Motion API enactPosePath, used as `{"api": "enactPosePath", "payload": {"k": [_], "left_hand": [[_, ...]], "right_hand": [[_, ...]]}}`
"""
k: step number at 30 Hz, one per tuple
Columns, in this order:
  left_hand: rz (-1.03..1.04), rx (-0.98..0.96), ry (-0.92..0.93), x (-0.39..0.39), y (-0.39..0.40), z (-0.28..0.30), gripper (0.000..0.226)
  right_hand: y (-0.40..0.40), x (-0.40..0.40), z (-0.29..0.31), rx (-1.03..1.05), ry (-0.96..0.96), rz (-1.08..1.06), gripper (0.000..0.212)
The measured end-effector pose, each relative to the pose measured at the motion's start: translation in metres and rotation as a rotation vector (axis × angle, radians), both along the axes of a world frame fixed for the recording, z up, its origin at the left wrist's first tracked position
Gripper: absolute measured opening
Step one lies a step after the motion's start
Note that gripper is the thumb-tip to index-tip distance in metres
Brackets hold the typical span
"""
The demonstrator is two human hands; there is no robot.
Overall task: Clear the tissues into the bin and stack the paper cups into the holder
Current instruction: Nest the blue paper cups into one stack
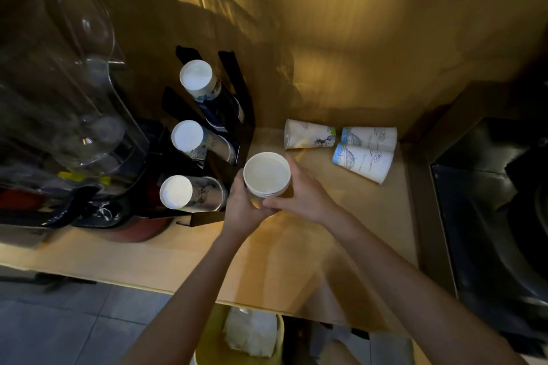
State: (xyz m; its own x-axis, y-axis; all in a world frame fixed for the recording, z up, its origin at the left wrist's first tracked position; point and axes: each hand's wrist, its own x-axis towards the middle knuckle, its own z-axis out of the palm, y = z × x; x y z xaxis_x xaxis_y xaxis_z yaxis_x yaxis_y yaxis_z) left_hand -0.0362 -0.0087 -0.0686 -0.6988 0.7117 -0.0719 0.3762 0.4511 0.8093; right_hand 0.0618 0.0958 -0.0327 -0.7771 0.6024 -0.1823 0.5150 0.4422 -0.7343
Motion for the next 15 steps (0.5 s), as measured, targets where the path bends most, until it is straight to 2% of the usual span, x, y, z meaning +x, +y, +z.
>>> {"api": "enactPosePath", "payload": {"k": [2, 4, 6, 10, 15], "left_hand": [[-0.057, -0.050, 0.064, -0.002, -0.007, 0.014, 0.111], [-0.111, -0.079, 0.165, -0.002, -0.012, 0.029, 0.111], [-0.166, -0.066, 0.298, 0.000, -0.013, 0.043, 0.096], [-0.252, -0.025, 0.527, 0.008, -0.005, 0.069, 0.054], [-0.399, 0.022, 0.666, 0.025, 0.037, 0.083, 0.054]], "right_hand": [[-0.004, 0.005, 0.010, 0.085, -0.047, 0.023, 0.103], [-0.006, 0.014, 0.020, 0.144, -0.081, 0.013, 0.087], [-0.006, 0.025, 0.027, 0.220, -0.120, -0.014, 0.070], [-0.004, 0.048, 0.039, 0.342, -0.162, -0.089, 0.052], [0.021, 0.074, 0.044, 0.535, -0.171, -0.223, 0.043]]}}
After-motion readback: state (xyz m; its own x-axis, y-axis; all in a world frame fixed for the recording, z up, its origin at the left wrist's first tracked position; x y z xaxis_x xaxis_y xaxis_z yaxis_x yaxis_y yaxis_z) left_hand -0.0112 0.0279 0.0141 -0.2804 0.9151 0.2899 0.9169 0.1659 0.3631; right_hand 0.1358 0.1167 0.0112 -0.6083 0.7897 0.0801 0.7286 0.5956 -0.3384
